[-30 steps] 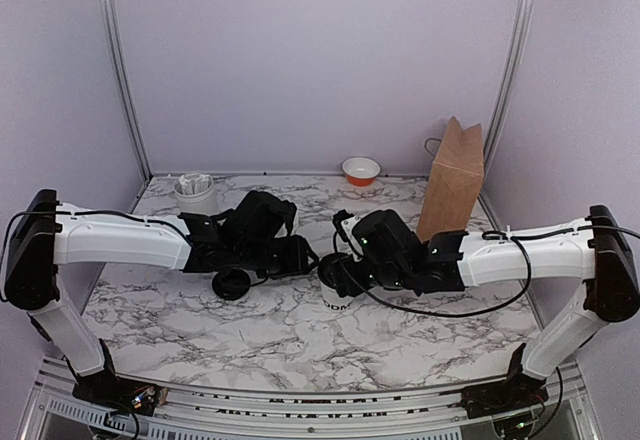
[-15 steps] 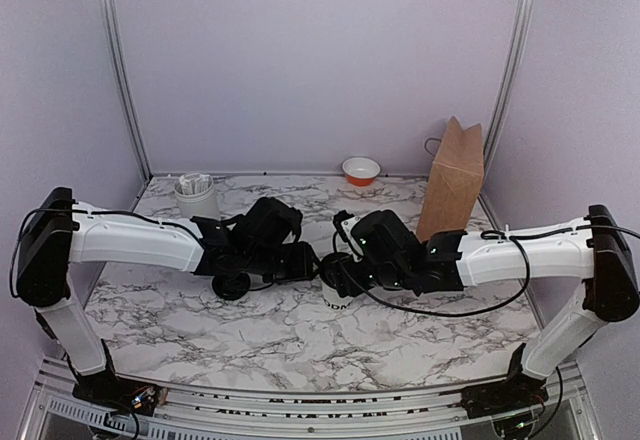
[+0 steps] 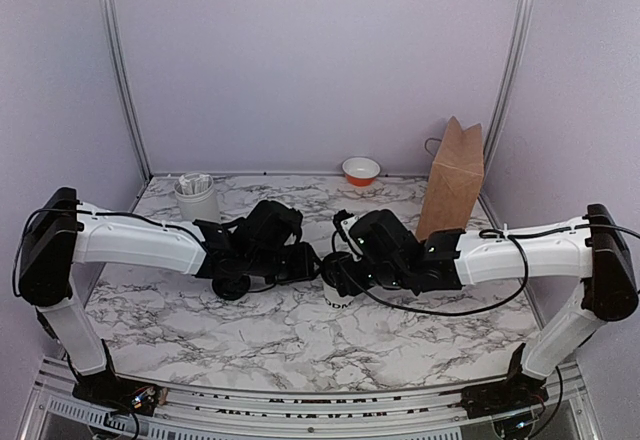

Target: Pack the takeout coffee

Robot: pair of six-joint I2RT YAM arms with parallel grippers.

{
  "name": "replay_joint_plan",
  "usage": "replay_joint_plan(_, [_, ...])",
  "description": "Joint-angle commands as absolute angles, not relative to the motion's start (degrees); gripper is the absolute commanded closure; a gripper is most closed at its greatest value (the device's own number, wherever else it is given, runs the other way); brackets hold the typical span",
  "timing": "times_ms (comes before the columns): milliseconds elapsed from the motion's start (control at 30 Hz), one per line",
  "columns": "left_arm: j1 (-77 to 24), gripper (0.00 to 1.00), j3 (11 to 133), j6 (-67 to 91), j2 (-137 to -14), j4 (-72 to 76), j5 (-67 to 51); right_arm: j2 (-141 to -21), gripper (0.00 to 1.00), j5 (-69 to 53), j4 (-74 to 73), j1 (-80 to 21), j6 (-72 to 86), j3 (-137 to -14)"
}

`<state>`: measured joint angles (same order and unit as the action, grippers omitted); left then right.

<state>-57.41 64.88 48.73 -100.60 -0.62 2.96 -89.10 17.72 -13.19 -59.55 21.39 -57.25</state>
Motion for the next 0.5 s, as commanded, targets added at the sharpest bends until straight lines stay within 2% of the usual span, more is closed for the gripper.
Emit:
replay_joint_plan(0, [-57.7, 0.65, 61.5, 49.0, -103.7, -6.4, 4.2, -92.4, 0.28, 18.3, -24.8, -60.3, 21.9, -56.8])
replay_joint_plan(467, [-57.8, 0.65, 61.1, 48.6, -100.0, -7.5, 4.7, -89.3, 0.20, 12.2, -24.6, -60.0, 24.0, -59.0])
